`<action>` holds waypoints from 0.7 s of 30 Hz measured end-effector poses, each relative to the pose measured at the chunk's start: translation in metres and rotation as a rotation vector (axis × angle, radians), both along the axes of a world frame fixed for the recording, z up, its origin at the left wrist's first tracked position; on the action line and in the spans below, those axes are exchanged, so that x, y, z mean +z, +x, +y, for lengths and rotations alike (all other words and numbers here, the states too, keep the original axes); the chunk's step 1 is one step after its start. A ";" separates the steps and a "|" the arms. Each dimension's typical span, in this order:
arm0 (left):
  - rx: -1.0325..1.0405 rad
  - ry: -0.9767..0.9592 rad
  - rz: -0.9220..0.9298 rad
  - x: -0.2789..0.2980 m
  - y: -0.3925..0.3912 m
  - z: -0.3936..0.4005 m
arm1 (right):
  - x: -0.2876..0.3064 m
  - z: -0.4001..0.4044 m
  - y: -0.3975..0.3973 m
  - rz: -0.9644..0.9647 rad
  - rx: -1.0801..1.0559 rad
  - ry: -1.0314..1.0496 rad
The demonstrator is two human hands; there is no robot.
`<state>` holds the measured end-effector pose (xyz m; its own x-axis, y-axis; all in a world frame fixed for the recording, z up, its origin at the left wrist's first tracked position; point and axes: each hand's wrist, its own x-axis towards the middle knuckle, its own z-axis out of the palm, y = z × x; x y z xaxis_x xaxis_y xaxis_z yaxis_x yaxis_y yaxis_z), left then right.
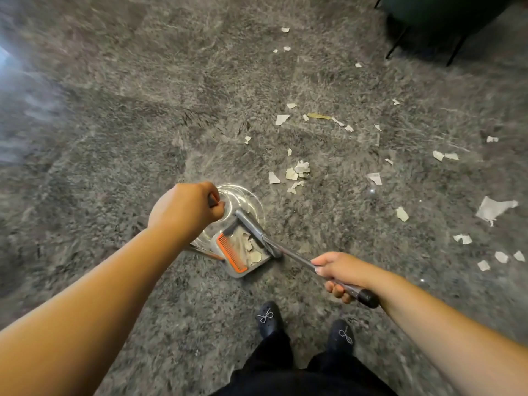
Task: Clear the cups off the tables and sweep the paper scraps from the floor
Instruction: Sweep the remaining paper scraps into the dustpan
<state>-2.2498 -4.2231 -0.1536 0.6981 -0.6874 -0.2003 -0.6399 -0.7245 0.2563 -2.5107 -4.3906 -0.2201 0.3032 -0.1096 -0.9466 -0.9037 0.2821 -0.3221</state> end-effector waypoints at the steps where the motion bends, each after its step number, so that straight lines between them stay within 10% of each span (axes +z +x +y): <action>1: 0.033 -0.011 0.005 0.002 0.001 0.002 | 0.005 -0.002 0.001 -0.004 0.006 -0.015; 21: -0.045 -0.028 -0.096 0.019 0.115 -0.123 | 0.024 -0.164 0.080 -0.076 -0.371 -0.198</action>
